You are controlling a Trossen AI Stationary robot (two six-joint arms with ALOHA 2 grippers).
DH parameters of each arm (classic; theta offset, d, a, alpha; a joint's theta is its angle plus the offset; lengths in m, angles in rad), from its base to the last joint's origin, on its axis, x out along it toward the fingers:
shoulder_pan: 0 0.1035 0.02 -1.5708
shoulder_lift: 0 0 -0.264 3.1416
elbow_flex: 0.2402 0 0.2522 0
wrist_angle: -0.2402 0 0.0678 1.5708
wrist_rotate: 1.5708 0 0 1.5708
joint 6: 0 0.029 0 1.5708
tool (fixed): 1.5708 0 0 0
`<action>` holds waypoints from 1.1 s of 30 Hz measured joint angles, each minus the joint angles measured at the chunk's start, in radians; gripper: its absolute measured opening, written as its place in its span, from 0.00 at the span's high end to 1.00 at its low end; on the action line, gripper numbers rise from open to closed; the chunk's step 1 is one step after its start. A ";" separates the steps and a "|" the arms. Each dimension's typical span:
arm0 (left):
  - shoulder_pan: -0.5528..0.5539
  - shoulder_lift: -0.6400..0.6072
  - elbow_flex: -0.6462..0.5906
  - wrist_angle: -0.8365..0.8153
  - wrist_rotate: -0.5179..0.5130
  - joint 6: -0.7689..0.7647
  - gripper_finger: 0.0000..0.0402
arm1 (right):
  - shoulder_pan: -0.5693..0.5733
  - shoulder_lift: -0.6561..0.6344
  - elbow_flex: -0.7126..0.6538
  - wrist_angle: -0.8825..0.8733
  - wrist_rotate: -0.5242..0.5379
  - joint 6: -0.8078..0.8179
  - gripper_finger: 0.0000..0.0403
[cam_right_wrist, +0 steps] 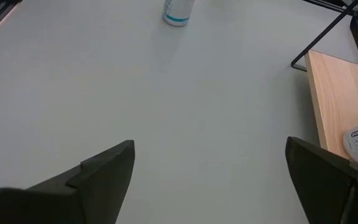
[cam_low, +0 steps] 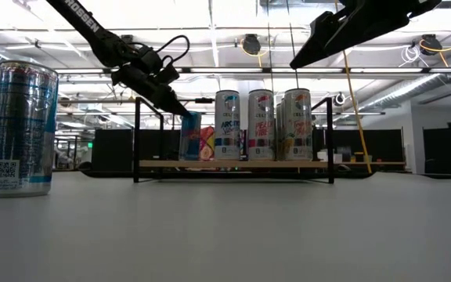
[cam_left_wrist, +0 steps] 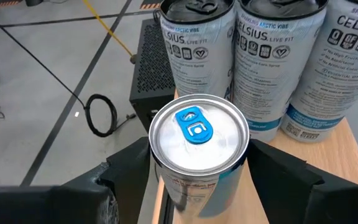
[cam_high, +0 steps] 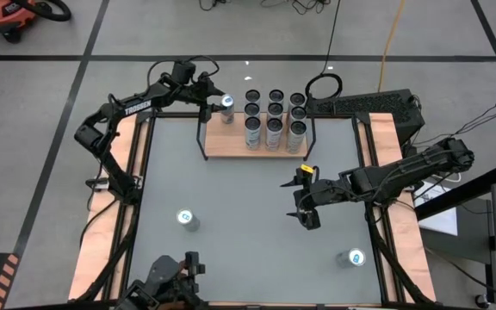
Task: Place canned beverage on shelf
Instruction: Put the middle blue soda can on the shelf
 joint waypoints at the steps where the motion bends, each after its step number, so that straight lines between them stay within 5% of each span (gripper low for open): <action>1: 0.000 -0.001 0.000 -0.002 0.000 0.000 0.37 | 0.000 0.000 0.000 0.000 0.000 0.000 0.13; 27: -0.023 -0.004 0.002 0.013 -0.087 -0.012 0.37 | 0.000 0.000 0.000 0.000 -0.005 0.007 0.13; 33: -0.025 -0.007 0.003 0.022 -0.134 -0.027 0.28 | 0.000 0.000 0.000 0.001 -0.053 0.008 0.13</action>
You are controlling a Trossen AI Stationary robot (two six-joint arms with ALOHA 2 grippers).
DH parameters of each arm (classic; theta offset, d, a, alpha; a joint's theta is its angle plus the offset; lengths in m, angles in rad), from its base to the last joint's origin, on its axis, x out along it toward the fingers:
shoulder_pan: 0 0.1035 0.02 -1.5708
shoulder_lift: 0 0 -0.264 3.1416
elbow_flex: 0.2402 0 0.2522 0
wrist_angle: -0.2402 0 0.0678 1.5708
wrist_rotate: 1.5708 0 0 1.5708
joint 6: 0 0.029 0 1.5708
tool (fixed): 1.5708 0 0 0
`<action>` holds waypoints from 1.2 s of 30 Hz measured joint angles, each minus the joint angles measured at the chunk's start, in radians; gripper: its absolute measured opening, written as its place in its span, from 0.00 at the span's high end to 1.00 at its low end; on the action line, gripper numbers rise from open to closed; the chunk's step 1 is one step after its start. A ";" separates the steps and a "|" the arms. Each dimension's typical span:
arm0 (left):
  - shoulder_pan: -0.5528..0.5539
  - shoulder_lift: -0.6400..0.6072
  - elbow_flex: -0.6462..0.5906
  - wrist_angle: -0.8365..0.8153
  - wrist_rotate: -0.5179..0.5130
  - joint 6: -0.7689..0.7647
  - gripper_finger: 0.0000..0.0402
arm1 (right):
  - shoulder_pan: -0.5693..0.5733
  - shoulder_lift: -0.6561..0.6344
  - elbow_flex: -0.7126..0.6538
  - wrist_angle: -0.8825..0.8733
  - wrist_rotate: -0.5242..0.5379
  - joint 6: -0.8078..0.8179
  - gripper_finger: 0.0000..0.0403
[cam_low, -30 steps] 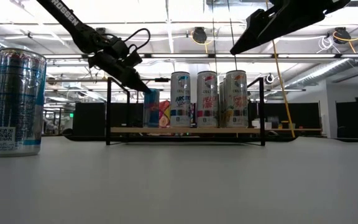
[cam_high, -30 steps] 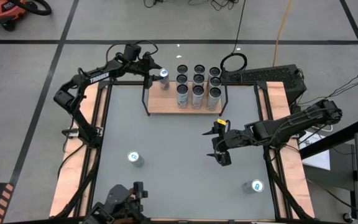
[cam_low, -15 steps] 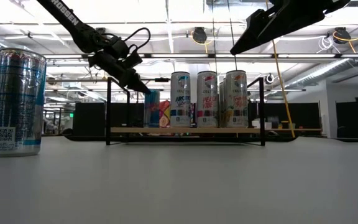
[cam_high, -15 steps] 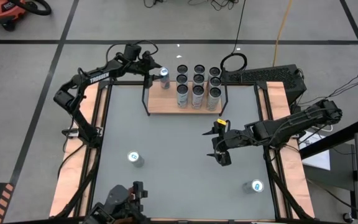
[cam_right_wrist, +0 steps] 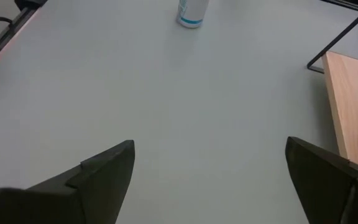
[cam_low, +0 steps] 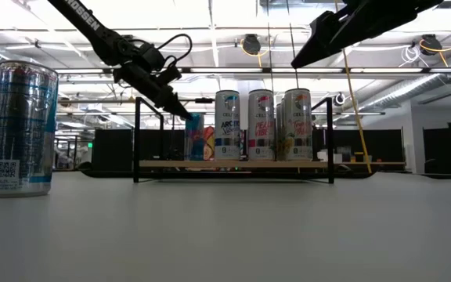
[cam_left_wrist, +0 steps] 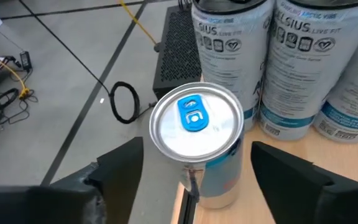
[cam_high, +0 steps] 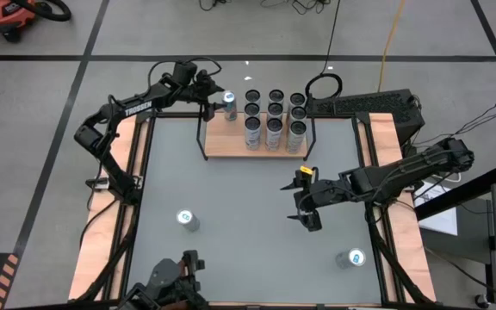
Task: Place canned beverage on shelf
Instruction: Put the middle blue soda can on the shelf
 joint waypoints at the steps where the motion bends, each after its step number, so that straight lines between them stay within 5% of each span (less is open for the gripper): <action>1: 0.000 0.000 0.000 0.000 0.003 0.000 0.25 | 0.000 0.000 0.000 0.001 0.000 0.000 0.13; 9: -0.009 0.000 0.000 -0.001 0.087 0.001 0.18 | 0.000 0.000 0.000 0.006 0.000 0.001 0.13; 36: -0.064 -0.105 0.000 0.009 0.062 -0.027 0.21 | 0.000 0.000 0.000 0.008 0.003 -0.022 0.13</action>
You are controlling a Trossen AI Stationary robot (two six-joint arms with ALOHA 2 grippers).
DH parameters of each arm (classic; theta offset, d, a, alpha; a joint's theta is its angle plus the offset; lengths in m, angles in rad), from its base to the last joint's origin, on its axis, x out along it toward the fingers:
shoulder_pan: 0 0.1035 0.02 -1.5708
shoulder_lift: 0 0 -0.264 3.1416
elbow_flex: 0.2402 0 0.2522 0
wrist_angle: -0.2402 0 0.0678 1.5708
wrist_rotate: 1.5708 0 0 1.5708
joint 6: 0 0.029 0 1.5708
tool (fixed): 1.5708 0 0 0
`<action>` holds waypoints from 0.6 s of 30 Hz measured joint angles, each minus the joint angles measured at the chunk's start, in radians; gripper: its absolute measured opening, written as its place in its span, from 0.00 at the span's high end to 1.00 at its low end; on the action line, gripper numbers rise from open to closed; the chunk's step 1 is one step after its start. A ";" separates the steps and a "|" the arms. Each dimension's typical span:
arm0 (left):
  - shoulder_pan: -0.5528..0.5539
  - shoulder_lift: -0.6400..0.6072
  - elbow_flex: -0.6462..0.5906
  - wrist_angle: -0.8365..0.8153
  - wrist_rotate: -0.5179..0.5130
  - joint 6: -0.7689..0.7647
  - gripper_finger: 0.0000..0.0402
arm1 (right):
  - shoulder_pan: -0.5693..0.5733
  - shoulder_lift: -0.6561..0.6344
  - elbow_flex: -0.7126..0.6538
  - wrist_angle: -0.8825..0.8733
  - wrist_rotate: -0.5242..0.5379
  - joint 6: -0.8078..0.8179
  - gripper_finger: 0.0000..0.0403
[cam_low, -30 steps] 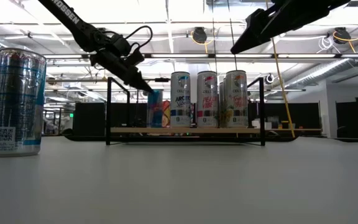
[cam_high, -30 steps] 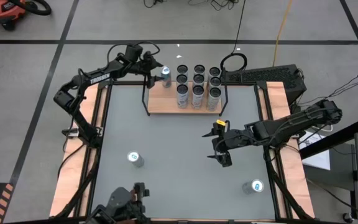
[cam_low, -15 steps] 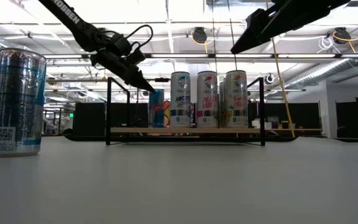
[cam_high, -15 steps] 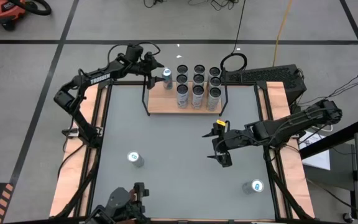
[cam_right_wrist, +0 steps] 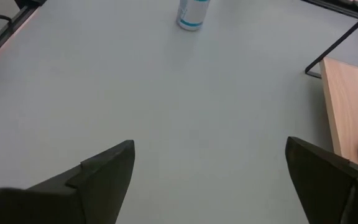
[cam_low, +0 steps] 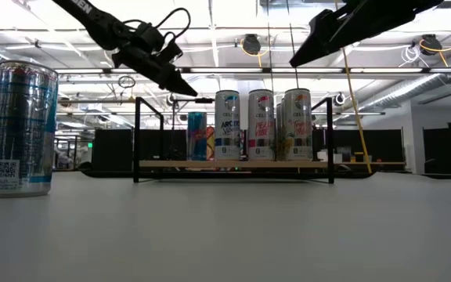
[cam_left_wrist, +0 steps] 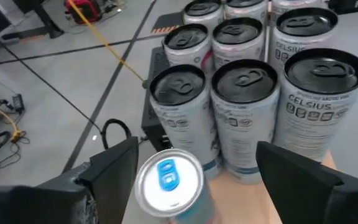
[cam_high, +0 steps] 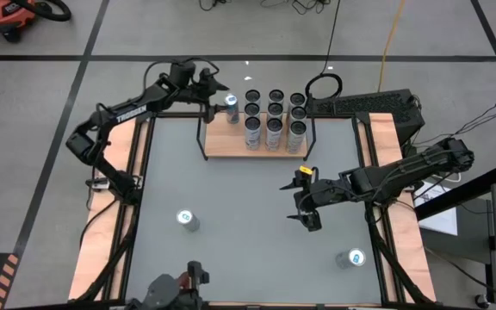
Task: Place canned beverage on shelf
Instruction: Put the middle blue soda can on the shelf
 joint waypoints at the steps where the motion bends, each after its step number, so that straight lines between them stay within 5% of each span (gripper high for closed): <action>1: -0.011 0.000 0.000 0.000 -0.017 0.001 0.22 | 0.000 0.000 0.000 0.004 0.000 -0.005 0.13; 6: -0.056 0.031 -0.002 0.033 -0.138 0.001 0.27 | 0.000 0.000 0.000 0.014 0.001 -0.018 0.13; 18: -0.065 0.037 -0.001 0.064 -0.139 -0.053 0.36 | 0.000 0.000 0.000 0.005 0.001 0.027 0.13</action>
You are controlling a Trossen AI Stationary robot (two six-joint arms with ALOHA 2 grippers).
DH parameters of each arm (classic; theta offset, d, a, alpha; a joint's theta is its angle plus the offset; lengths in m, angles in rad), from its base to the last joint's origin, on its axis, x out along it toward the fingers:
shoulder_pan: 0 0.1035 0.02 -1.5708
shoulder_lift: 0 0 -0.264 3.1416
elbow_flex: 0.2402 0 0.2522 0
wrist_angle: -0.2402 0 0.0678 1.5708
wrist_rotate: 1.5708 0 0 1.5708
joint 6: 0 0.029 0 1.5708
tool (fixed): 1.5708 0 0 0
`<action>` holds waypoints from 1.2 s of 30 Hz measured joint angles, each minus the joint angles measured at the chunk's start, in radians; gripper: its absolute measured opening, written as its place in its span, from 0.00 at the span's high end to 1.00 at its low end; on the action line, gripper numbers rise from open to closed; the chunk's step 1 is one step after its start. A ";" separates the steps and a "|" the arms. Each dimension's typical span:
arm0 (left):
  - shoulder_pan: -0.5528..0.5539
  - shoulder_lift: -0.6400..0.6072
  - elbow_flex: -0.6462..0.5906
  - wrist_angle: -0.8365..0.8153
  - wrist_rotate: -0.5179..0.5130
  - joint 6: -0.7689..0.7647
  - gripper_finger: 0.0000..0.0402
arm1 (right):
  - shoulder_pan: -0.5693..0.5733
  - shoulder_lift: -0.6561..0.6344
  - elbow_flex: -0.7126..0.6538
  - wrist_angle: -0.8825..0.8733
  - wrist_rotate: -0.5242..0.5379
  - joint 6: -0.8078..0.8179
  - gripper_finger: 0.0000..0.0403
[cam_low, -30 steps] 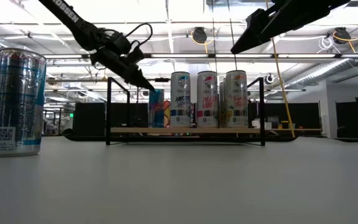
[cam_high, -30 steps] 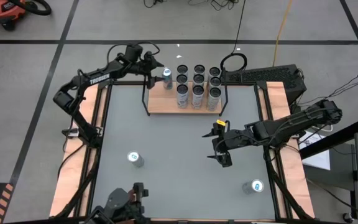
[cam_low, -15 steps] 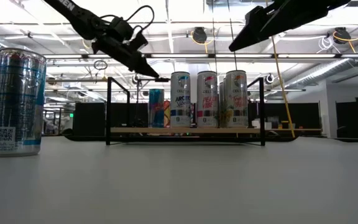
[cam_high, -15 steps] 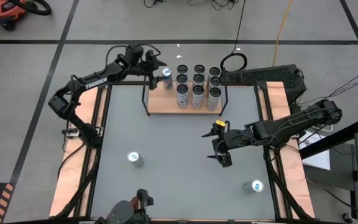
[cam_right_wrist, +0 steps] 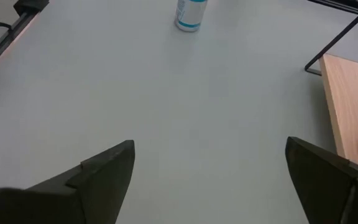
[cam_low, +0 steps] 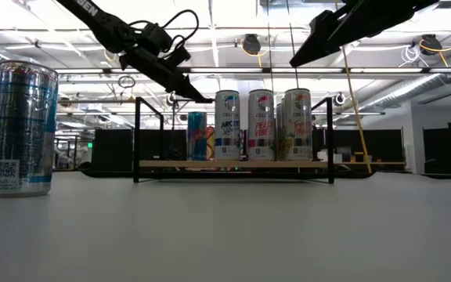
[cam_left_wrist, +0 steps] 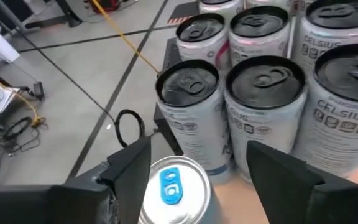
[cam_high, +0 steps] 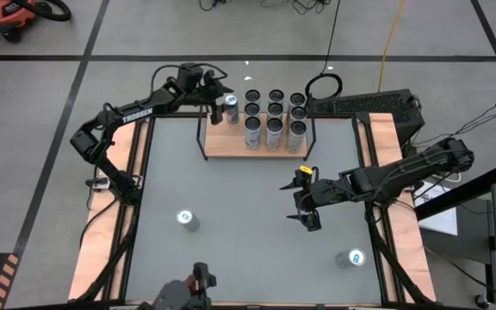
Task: Place canned beverage on shelf
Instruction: Put the middle blue soda can on the shelf
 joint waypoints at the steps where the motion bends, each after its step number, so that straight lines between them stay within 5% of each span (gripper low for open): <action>1: -0.003 0.000 0.000 -0.001 0.001 0.001 0.37 | 0.000 0.000 0.000 0.000 0.000 -0.001 0.13; 12: 0.013 0.015 0.001 -0.004 -0.078 0.004 0.45 | 0.000 0.000 0.000 0.001 0.000 -0.005 0.13; 20: 0.034 0.019 0.001 -0.035 0.066 -0.044 0.46 | 0.000 0.000 0.000 0.000 0.000 -0.001 0.13; 31: 0.091 0.053 0.001 0.019 0.114 -0.084 0.17 | 0.000 0.000 0.000 -0.001 -0.003 -0.004 0.13; 36: 0.099 0.095 0.000 0.014 0.134 -0.083 0.11 | 0.000 0.000 0.000 -0.003 -0.003 -0.008 0.13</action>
